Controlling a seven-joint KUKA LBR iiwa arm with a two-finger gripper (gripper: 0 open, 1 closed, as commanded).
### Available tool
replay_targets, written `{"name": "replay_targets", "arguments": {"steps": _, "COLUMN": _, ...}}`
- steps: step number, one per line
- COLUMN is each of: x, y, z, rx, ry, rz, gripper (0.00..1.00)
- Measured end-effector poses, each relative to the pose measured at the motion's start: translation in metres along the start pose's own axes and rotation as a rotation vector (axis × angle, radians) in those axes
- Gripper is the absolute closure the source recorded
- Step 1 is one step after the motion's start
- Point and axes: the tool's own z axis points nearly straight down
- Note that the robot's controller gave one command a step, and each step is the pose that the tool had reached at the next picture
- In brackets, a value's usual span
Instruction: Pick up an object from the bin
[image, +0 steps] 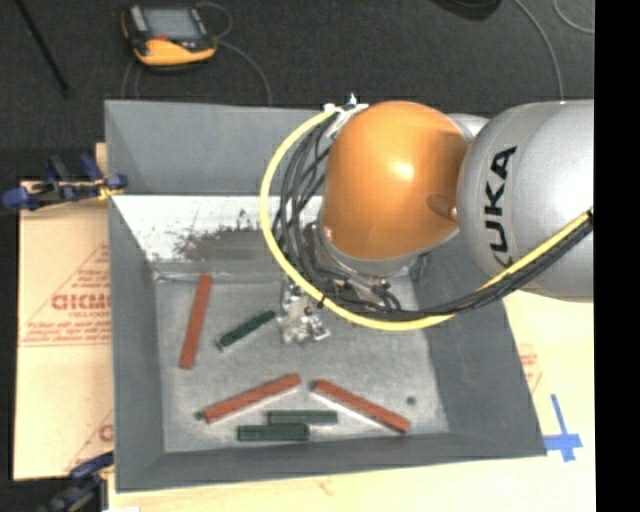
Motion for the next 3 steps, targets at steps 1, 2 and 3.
{"name": "replay_targets", "arguments": {"steps": 1, "x": 0.000, "y": 0.000, "z": 0.001, "rx": 0.000, "ry": 0.002, "rz": 0.000, "gripper": 1.00}}
{"name": "replay_targets", "arguments": {"steps": 2, "x": -0.068, "y": 0.053, "z": 0.055, "rx": -0.001, "ry": -0.002, "rz": 0.156, "gripper": 0.00}}
{"name": "replay_targets", "arguments": {"steps": 3, "x": -0.090, "y": 0.075, "z": 0.079, "rx": -0.003, "ry": 0.004, "rz": 0.202, "gripper": 0.00}}
